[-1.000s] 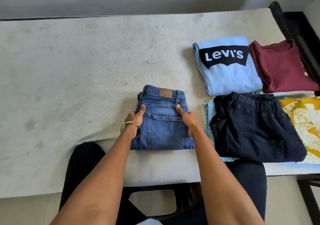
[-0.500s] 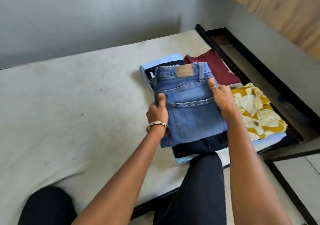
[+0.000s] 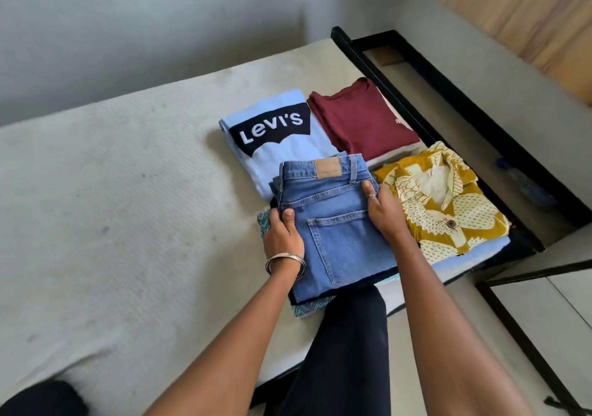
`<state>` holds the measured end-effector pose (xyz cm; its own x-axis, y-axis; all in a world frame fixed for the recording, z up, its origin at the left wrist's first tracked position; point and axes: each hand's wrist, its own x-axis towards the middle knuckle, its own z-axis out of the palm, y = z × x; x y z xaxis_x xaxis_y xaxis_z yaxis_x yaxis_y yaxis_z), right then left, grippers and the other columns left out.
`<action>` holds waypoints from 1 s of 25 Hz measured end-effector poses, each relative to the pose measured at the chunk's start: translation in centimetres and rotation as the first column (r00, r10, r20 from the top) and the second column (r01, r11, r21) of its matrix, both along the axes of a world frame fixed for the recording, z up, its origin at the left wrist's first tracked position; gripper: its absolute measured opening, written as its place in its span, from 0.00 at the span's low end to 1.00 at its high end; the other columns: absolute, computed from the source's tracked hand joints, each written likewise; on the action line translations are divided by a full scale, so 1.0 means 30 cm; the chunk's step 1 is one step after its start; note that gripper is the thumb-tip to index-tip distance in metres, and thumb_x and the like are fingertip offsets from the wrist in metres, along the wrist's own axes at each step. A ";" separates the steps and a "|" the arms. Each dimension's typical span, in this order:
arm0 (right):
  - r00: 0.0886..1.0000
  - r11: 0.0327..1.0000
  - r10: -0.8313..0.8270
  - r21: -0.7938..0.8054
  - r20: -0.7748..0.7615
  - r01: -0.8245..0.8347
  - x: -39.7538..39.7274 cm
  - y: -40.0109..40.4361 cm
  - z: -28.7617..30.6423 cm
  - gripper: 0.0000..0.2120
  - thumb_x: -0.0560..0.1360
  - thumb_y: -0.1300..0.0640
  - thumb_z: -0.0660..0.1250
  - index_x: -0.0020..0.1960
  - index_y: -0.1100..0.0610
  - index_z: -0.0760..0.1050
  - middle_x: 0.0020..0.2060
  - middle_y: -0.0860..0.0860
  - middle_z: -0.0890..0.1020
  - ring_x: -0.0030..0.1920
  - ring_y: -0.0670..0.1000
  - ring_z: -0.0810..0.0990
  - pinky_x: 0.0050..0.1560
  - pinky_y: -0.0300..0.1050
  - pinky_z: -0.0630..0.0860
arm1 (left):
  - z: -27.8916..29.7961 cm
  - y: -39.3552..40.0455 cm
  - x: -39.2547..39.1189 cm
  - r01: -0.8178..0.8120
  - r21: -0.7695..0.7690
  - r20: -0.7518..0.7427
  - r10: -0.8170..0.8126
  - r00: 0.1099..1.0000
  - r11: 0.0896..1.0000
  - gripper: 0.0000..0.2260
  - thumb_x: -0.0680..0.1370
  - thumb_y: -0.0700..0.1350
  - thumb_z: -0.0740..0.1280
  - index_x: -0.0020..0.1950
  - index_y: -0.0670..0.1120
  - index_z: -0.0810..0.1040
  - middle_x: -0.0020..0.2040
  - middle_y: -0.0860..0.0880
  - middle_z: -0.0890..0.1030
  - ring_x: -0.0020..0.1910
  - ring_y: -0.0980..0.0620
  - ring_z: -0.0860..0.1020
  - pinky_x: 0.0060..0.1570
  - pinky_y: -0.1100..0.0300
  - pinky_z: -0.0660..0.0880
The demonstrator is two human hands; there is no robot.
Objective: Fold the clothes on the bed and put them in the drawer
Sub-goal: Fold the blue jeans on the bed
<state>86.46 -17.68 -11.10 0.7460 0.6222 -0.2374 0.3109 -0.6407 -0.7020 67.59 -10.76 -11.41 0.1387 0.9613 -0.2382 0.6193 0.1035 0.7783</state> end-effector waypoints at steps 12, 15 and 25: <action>0.714 0.929 0.369 -0.249 0.595 -0.272 -0.228 0.009 -0.059 0.26 0.82 0.43 0.50 0.78 0.50 0.59 0.79 0.52 0.56 0.79 0.56 0.51 0.75 0.57 0.49 | -0.020 0.059 -0.024 0.793 0.109 -0.673 -0.543 0.503 0.600 0.31 0.81 0.62 0.49 0.79 0.52 0.43 0.78 0.50 0.35 0.77 0.49 0.35 0.73 0.38 0.49; 0.671 0.908 0.410 -0.346 0.618 -0.236 -0.210 -0.001 -0.160 0.29 0.82 0.39 0.42 0.81 0.47 0.48 0.80 0.48 0.45 0.79 0.51 0.39 0.77 0.53 0.37 | -0.069 0.067 -0.007 0.787 0.022 -0.678 -0.570 0.465 0.616 0.33 0.80 0.64 0.47 0.78 0.54 0.35 0.75 0.52 0.27 0.74 0.52 0.28 0.73 0.38 0.41; 0.628 0.919 0.382 -0.349 0.678 -0.183 -0.218 0.002 -0.230 0.28 0.82 0.42 0.49 0.80 0.49 0.54 0.80 0.51 0.51 0.80 0.53 0.46 0.78 0.53 0.40 | -0.160 0.039 -0.013 0.772 0.069 -0.578 -0.606 0.547 0.631 0.34 0.80 0.61 0.51 0.78 0.52 0.37 0.77 0.51 0.30 0.74 0.51 0.29 0.73 0.42 0.43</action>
